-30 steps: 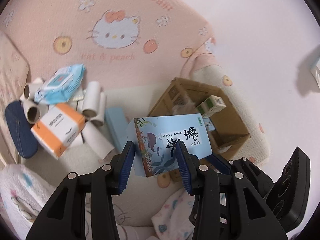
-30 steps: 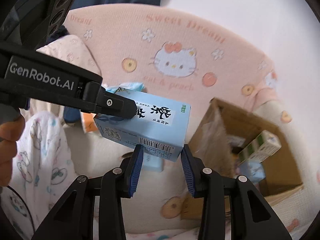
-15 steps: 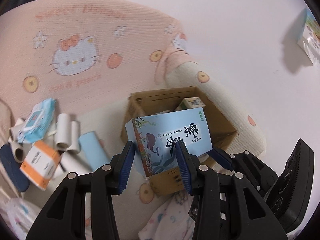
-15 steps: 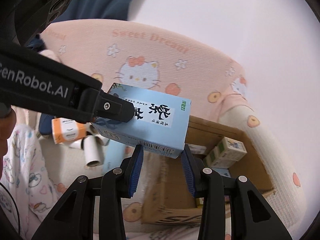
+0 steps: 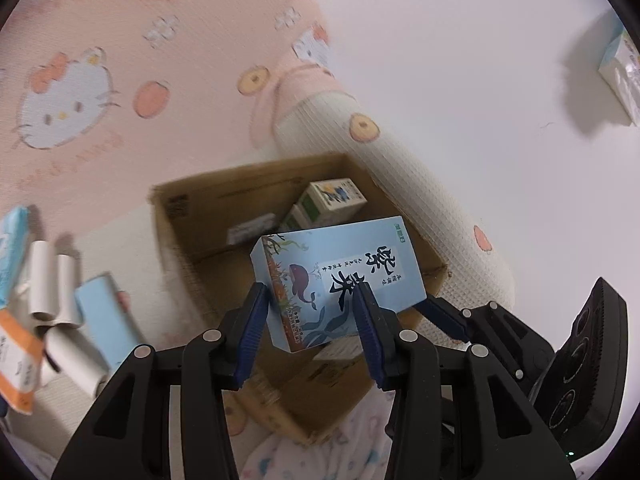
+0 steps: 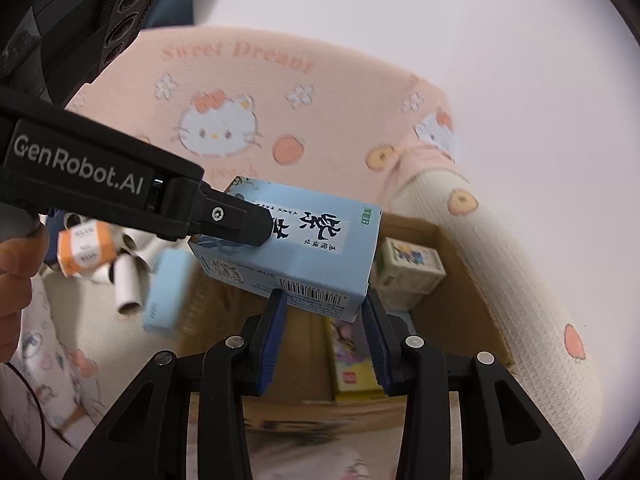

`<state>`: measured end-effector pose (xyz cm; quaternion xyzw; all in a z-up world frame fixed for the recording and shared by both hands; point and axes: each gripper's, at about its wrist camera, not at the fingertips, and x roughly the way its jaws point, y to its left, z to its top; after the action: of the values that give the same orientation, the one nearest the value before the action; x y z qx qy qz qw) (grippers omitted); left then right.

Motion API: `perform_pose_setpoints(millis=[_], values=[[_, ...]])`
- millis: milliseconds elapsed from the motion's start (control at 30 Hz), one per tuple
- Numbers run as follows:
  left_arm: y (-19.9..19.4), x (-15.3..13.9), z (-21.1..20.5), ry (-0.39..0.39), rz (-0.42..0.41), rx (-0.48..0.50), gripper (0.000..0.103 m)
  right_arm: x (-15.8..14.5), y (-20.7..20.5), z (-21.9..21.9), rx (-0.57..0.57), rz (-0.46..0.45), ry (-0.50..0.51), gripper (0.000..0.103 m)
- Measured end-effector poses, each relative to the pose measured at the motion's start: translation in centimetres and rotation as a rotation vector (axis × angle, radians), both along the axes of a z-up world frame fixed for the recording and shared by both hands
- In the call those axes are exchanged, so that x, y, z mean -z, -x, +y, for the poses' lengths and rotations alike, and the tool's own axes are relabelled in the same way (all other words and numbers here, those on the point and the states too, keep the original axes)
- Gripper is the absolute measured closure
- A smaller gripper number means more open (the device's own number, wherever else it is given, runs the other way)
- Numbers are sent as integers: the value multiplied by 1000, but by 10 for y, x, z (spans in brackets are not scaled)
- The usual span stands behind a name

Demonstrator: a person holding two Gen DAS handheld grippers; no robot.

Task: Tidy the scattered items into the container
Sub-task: 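Lower the held tea box into the cardboard box with the left gripper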

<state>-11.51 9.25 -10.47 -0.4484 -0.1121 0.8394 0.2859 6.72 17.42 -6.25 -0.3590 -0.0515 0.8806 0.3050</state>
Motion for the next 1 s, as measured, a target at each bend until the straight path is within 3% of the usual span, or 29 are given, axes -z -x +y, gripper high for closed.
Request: perform_pose_setpoints(millis=[100, 267, 600, 1000], values=[[11, 9, 19, 0, -29, 29, 56, 6, -3, 16, 19, -61, -31, 67], [29, 20, 42, 27, -51, 48, 56, 9, -1, 50, 18, -112, 17, 67], [90, 51, 60, 10, -248, 101, 56, 20, 24, 101, -92, -317, 49, 67], [122, 99, 82, -4, -439, 135, 56, 51, 40, 154, -70, -496, 224, 67]])
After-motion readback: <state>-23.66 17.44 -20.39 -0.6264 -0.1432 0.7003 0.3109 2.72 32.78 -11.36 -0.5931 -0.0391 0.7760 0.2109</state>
